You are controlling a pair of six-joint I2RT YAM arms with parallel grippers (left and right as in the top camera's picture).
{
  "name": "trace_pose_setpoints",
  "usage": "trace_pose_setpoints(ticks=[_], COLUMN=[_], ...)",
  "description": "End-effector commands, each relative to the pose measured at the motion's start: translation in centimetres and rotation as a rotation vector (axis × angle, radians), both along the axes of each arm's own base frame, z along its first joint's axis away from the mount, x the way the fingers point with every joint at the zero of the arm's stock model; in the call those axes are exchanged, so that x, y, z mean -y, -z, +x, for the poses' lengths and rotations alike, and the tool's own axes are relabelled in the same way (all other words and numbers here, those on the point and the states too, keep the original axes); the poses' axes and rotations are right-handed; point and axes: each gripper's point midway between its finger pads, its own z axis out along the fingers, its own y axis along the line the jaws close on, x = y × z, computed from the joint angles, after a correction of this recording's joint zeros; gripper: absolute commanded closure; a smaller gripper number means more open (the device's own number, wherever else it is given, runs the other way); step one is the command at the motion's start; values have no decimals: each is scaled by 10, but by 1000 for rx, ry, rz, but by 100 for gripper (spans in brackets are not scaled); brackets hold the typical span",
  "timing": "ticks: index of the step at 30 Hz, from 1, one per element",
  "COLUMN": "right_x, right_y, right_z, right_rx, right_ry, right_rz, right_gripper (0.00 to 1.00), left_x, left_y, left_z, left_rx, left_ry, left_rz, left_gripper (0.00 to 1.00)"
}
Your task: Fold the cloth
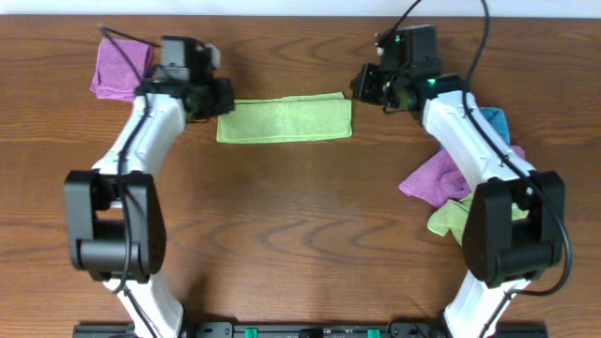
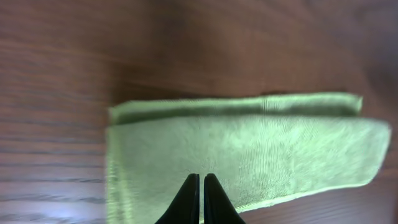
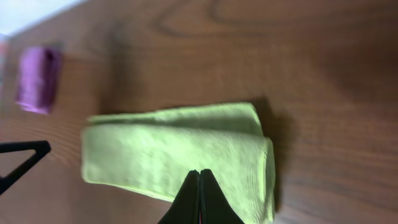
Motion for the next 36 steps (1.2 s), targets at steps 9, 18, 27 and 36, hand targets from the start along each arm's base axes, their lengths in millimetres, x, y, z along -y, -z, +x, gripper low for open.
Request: trace_pose_setpoints(ticks=[9,18,27,36], right_x=[23,4,-36,-24], right_y=[36,100,132,108], right_z=[-9,-19,-39,-13], right_rx=[-52,-252,-353,-323], right_ry=[-28,-142,-203,-172], right_rz=[-161,195,265,253], right_gripper=[55,21,35,99], left_x=[-5,-6,-5,-13], left_y=[89,93,93,5], left_z=[-17,-27,-28,1], left_rx=[-186,-229,-232,-104], left_ry=[19,22,23,-3], left_rz=[127,132,128,81], left_gripper=[95,94,95,95])
